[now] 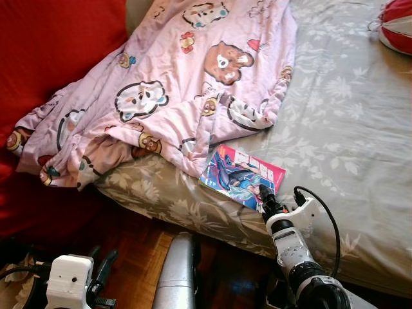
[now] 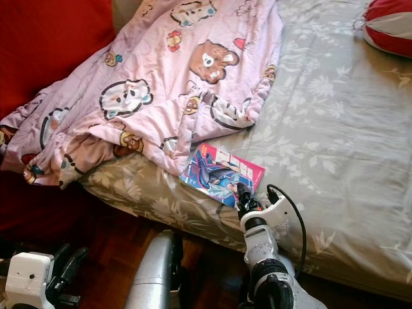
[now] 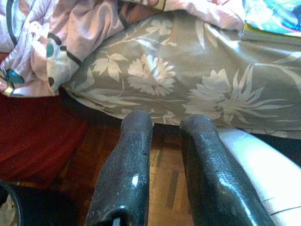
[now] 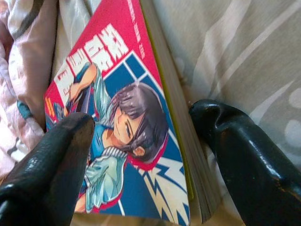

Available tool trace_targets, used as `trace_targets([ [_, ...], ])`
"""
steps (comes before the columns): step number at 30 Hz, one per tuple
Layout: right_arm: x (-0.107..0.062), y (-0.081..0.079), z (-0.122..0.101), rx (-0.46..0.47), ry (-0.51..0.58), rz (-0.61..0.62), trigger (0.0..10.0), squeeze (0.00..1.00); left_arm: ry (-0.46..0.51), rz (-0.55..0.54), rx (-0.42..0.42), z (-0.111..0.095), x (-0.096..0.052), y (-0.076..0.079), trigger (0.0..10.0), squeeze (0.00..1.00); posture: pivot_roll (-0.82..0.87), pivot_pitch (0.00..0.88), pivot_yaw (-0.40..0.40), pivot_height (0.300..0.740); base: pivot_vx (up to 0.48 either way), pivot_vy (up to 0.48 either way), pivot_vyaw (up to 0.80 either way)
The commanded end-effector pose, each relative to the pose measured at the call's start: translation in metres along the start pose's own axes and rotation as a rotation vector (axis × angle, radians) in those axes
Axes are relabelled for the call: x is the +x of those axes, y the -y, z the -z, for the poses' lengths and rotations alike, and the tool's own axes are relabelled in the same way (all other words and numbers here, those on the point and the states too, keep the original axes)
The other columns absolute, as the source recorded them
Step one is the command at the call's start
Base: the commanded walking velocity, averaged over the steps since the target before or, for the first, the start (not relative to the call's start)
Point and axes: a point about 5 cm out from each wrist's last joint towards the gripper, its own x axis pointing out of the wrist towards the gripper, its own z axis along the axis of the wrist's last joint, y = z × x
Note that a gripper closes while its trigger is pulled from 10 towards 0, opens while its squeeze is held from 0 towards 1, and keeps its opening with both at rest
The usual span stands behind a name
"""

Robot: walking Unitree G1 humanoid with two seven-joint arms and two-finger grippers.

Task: Clean up the room

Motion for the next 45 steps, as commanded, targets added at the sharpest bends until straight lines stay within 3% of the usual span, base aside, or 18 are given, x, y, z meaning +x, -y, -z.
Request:
trace_targets([
  [1, -0.017, 0.015, 0.057, 0.055, -0.229, 0.084, 10.0, 0.0, -0.035, -0.004, 0.011, 0.003, -0.005, -0.003, 10.0, 0.0, 0.47, 0.331, 0.16, 0.591, 0.0, 0.0, 0.0],
  [4, -0.016, 0.008, 0.063, 0.05, -0.256, 0.046, 10.0, 0.0, -0.038, -0.004, 0.013, 0.003, -0.006, -0.003, 10.0, 0.0, 0.47, 0.331, 0.159, 0.591, 0.0, 0.0, 0.0],
  [13, -0.019, 0.01, 0.071, 0.05, -0.304, 0.087, 10.0, 0.0, -0.049, -0.001, 0.012, 0.005, -0.009, -0.002, 10.0, 0.0, 0.48, 0.331, 0.161, 0.591, 0.0, 0.0, 0.0],
  [21, -0.019, 0.001, 0.083, -0.018, -0.398, 0.047, 10.0, 0.0, -0.048, 0.001, 0.009, 0.004, -0.01, -0.001, 10.0, 0.0, 0.47, 0.33, 0.159, 0.591, 0.0, 0.0, 0.0],
  [28, -0.02, -0.001, 0.087, -0.021, -0.421, 0.014, 9.8, 0.0, -0.056, 0.0, 0.008, 0.005, -0.013, -0.001, 10.0, 0.0, 0.47, 0.336, 0.158, 0.591, 0.0, 0.0, 0.0],
  [29, -0.02, -0.001, 0.088, -0.03, -0.423, 0.014, 0.0, 0.0, -0.057, 0.0, 0.008, 0.006, -0.013, 0.0, 10.0, 0.0, 0.47, 0.336, 0.158, 0.591, 0.0, 0.0, 0.0],
  [45, -0.023, 0.004, 0.087, -0.022, -0.42, 0.013, 0.0, 0.0, -0.055, 0.026, 0.039, 0.006, -0.013, 0.004, 10.0, 0.0, 0.47, 0.341, 0.158, 0.591, 0.0, 0.0, 0.0],
])
